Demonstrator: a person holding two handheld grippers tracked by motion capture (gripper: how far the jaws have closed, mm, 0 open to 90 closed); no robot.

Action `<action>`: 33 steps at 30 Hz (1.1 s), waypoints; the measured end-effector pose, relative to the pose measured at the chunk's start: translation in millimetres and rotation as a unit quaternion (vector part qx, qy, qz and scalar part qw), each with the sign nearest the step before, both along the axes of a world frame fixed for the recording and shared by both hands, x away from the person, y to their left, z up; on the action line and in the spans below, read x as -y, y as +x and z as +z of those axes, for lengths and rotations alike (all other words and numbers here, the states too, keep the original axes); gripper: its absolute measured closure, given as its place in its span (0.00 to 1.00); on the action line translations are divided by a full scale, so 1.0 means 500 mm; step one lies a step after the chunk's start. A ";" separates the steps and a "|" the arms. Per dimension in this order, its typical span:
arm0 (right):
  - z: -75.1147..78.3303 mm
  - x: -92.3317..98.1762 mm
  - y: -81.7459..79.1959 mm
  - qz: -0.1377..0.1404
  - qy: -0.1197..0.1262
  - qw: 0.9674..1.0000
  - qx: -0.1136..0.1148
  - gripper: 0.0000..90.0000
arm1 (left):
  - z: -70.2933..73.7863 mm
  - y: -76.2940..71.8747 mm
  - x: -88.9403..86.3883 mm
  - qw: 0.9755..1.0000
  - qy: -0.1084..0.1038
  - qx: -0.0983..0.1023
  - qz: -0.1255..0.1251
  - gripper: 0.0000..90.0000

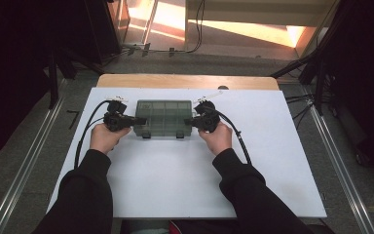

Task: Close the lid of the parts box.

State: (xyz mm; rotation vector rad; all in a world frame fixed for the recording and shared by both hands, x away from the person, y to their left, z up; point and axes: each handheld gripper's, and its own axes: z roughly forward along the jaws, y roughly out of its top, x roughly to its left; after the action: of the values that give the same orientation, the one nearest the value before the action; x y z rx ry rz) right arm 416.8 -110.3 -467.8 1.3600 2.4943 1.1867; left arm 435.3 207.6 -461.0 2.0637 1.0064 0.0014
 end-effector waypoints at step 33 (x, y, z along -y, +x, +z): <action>0.038 0.052 -0.039 0.020 0.061 0.998 -0.012 0.57 | 0.042 -0.033 0.007 0.999 -0.050 -0.009 0.007 0.44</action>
State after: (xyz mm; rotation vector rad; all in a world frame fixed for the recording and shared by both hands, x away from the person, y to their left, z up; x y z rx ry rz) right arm 397.5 -136.1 -449.0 1.3649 2.5143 1.3586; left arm 418.9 204.0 -440.1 1.9678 1.0115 -0.0585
